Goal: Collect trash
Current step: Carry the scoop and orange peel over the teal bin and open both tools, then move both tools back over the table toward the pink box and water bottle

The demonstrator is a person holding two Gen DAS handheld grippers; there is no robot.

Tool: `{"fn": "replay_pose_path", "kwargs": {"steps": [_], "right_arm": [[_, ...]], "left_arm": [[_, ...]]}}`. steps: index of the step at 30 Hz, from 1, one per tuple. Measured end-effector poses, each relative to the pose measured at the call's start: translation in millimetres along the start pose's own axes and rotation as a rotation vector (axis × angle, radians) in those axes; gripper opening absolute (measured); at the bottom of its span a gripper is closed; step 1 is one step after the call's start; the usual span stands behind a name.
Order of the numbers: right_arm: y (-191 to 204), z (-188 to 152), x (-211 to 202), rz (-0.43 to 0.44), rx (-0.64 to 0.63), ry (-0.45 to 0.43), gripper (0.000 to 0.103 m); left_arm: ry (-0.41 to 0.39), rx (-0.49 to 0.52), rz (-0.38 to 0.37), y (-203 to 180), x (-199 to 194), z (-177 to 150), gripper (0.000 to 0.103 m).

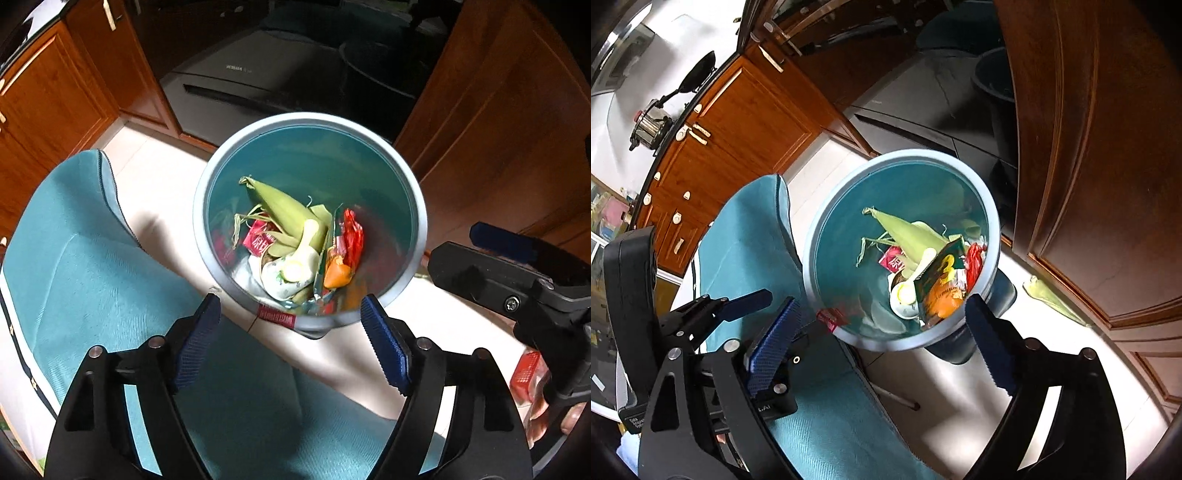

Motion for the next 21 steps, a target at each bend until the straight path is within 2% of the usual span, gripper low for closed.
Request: {"fn": "replay_pose_path", "kwargs": {"steps": [21], "right_arm": [[39,-17,-43,-0.026,-0.072,-0.017,0.090]], "left_arm": [[-0.078,0.006,0.020,1,-67,-26,0.082]]}}
Point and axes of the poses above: each gripper's, at about its wrist camera, not at the fingertips, and x roughly the way its jaws point, y to its left, z to its top, the point moved 1 cm from there along x, roughly the way its jaws point, and after that the axes turned 9 degrees about -y, right-handed, at the moved point
